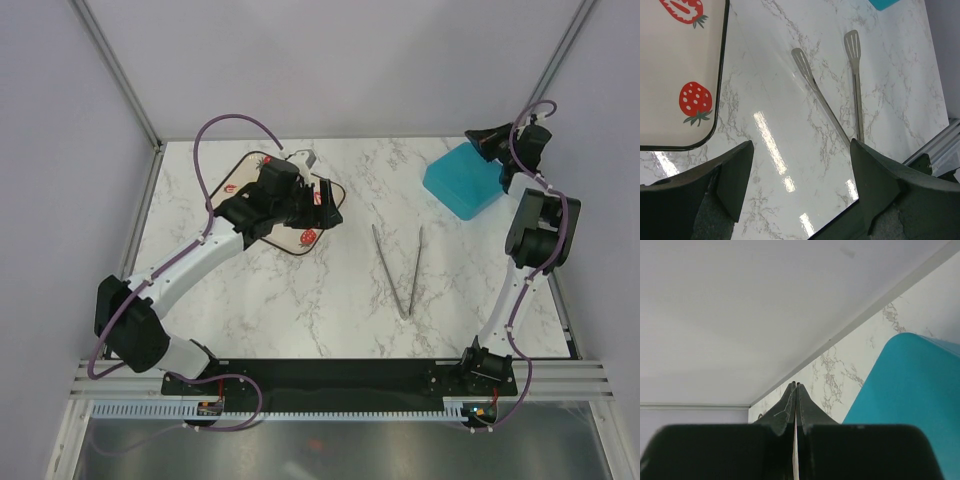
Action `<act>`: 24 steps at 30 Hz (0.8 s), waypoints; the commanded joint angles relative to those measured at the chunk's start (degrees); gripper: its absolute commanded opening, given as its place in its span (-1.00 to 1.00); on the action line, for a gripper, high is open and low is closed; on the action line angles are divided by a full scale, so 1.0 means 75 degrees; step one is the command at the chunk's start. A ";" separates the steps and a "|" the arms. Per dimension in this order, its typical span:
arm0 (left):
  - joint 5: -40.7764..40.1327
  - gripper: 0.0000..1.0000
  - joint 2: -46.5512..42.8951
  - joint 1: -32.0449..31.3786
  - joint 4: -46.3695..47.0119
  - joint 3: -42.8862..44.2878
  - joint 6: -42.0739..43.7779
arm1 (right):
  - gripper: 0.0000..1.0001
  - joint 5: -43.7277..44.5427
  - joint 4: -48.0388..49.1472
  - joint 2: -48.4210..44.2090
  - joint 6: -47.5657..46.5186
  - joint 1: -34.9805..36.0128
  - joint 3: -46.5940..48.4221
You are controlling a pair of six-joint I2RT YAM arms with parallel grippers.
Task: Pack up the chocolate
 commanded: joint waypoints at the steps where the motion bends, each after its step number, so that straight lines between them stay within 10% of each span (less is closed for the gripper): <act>1: -0.0026 0.72 0.0110 0.0034 0.0083 0.0229 0.0283 | -1.00 0.0385 0.0635 0.0239 0.0376 -0.0149 -0.0471; 12: 0.0079 0.71 0.0169 0.0034 0.0060 0.0217 0.0295 | -1.00 -0.0176 0.0461 0.1272 0.0471 -0.0372 -0.0778; 24: 0.0079 0.71 -0.1353 0.0034 0.0060 0.0381 0.0295 | -0.92 -0.0718 -0.1893 -0.1946 -0.0840 0.0178 -0.0308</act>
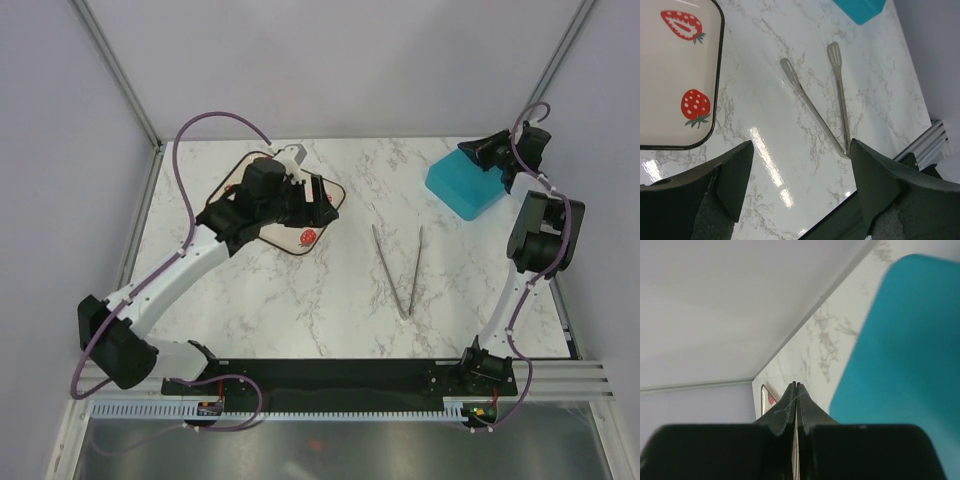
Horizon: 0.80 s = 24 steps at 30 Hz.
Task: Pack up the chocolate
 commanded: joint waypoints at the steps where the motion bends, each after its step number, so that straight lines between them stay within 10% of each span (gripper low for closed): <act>1: 0.0073 0.71 -0.1202 0.0034 0.0197 0.0323 0.0280 | -0.86 0.0073 -0.1088 -0.2116 -0.1110 0.0408 -0.0185; 6: -0.0407 0.76 -0.2130 0.0034 -0.0775 0.0019 0.0468 | -0.27 0.0963 -0.3324 -0.4293 -0.2735 0.0925 -0.0961; 9: -0.0383 0.79 -0.2844 0.0034 -0.0741 -0.0507 0.0316 | 0.44 0.1842 -0.4555 -0.5675 -0.3674 0.1475 -0.1534; 10: -0.0465 0.84 -0.2997 0.0034 -0.0718 -0.0614 0.0246 | 0.96 0.2308 -0.4895 -0.6053 -0.3794 0.1767 -0.2012; 24: -0.0560 0.99 -0.5458 0.0034 -0.0647 -0.2816 0.0385 | 0.96 0.2324 -0.6303 -1.1564 -0.4884 0.2379 -0.5426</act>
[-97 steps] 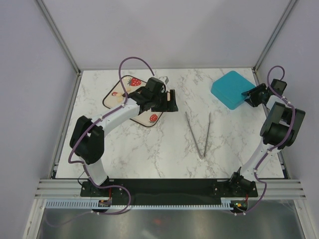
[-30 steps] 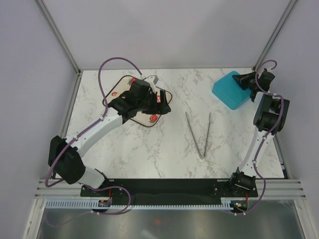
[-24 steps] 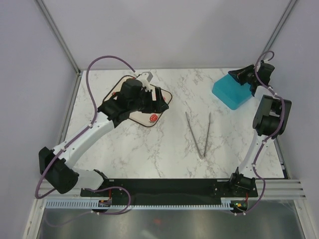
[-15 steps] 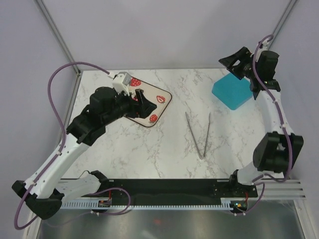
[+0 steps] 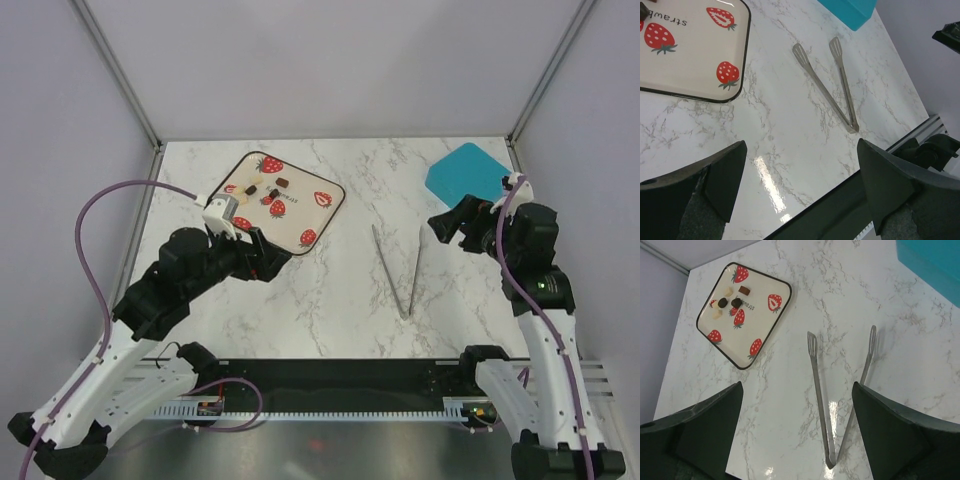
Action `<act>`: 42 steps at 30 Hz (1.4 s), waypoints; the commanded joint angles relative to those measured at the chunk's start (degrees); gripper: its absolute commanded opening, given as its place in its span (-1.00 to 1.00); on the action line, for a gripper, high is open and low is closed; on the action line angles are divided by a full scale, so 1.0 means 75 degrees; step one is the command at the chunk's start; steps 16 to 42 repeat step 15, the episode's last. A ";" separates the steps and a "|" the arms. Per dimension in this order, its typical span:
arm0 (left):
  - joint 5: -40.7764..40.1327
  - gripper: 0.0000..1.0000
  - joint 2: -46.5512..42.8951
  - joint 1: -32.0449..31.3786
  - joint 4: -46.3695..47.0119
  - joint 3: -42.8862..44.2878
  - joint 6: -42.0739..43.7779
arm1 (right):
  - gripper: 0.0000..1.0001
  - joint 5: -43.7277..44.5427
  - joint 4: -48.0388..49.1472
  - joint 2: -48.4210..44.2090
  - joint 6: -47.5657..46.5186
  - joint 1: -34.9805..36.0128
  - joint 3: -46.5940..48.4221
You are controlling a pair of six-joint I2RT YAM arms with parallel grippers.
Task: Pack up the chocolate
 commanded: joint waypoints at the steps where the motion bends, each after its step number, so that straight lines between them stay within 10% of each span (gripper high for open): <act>1: 0.0300 0.99 -0.0498 0.0019 0.0277 -0.0323 0.0344 | 0.96 -0.0024 -0.0571 -0.0671 -0.0478 0.0001 -0.0251; 42: 0.0535 0.99 -0.0770 0.0019 0.0277 -0.0336 0.0357 | 0.96 0.0397 -0.1077 -0.1246 -0.0491 0.0012 -0.0275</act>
